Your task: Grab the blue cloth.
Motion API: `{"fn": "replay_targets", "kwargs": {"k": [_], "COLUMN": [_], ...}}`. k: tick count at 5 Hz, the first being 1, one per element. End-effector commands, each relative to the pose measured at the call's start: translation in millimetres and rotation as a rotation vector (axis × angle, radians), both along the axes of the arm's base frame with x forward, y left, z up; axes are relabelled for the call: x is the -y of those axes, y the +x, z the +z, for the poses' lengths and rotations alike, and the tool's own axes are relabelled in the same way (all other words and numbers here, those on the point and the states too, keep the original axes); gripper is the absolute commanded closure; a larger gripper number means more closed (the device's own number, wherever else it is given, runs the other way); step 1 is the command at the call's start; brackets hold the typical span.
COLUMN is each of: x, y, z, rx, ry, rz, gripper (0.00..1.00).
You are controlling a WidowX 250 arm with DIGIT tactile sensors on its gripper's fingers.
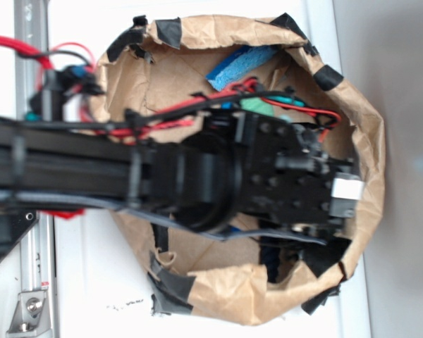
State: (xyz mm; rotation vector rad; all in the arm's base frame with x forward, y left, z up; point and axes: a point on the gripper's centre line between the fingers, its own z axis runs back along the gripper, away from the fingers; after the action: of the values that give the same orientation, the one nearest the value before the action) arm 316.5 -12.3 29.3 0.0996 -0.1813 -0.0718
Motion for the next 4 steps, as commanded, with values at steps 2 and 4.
{"fn": "replay_targets", "kwargs": {"k": [2,4], "x": [-26,-13], "y": [-24,-34], "z": [102,160], "rx": [0.066,0.064], "ry": [-0.073,-0.138], "rz": [0.064,0.011], "gripper": [1.0,1.0]}}
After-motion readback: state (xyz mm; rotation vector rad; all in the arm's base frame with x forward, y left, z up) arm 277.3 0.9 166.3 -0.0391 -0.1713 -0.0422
